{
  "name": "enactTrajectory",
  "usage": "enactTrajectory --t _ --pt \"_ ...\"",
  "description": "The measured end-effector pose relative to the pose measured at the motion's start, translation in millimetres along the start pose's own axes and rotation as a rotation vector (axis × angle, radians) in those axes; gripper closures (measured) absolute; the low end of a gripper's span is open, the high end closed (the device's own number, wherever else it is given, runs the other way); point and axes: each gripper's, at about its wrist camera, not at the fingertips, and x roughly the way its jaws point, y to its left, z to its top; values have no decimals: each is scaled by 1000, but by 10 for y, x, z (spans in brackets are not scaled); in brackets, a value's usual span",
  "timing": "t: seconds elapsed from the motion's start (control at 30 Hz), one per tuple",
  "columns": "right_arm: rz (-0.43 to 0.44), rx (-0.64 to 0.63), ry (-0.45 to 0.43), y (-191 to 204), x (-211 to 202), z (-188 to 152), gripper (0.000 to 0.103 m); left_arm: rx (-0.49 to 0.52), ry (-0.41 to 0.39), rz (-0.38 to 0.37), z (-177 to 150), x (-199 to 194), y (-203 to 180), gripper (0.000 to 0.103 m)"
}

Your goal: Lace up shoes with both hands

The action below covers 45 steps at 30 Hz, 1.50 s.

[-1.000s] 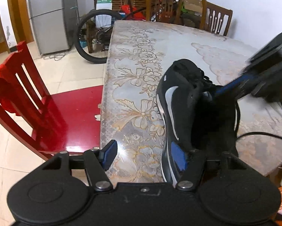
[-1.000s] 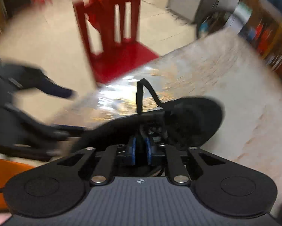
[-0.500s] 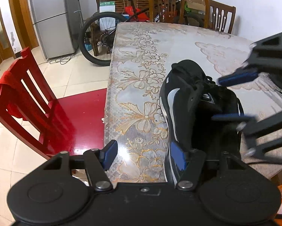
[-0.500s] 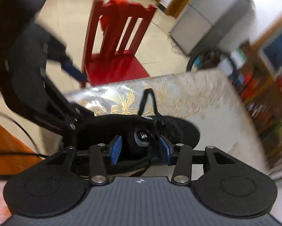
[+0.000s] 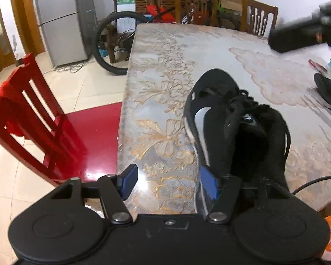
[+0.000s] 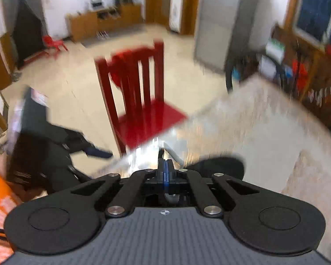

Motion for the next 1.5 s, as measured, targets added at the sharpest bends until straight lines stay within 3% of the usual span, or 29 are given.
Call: enactTrajectory --t 0.03,0.17,0.3,0.43,0.53,0.57,0.6,0.67,0.7,0.83,0.93,1.03,1.07,1.13,1.2,1.23,1.33,1.4,1.47,1.5 --pt "-20 -22 6 -24 7 11 102 14 -11 2 31 -21 -12 44" --pt "-83 145 120 -320 100 -262 59 -7 -85 -87 221 -233 74 44" --pt "-25 366 99 -438 50 -764 57 -104 -98 -269 462 -256 206 43" --pt "17 622 59 -497 186 -1014 57 -106 -34 -286 678 67 134 46" --pt "120 759 47 -521 247 -1107 59 -131 15 -317 744 223 126 70" --pt "140 768 40 -498 243 -1120 68 -156 24 -353 752 239 154 85" --pt "165 782 30 -492 241 -1142 86 -179 21 -377 760 227 183 97" --pt "202 809 6 -488 223 -1168 90 -200 -17 -360 791 121 234 97" --pt "215 817 -25 -504 161 -1172 101 -200 -50 -340 813 23 274 98" --pt "268 966 -223 -759 -167 -1206 101 -220 -129 -267 905 -288 419 98" --pt "389 1091 -407 -1000 -320 -1214 102 -203 -153 -182 936 -415 426 98" --pt "383 1107 -530 -1185 -524 -1104 102 -158 -153 -69 918 -423 352 98" --pt "356 1076 -524 -1206 -565 -1054 102 -158 -131 -71 906 -391 339 97" --pt "289 976 -395 -1177 -572 -977 92 -154 -93 -96 864 -331 290 97" --pt "205 856 -219 -1026 -512 -984 58 -113 -50 -123 802 -267 187 83" --pt "161 782 -151 -916 -468 -1022 54 -94 -27 -129 776 -221 129 79" --pt "47 567 37 -552 -219 -1202 54 -70 24 -145 730 -110 28 76" --pt "16 509 99 -377 -35 -1322 55 -62 47 -155 717 -61 -10 76" --pt "-34 502 107 -317 160 -1379 55 -41 46 -153 735 -52 -25 75" --pt "-74 523 100 -339 251 -1375 69 -26 44 -150 746 -58 -34 75"
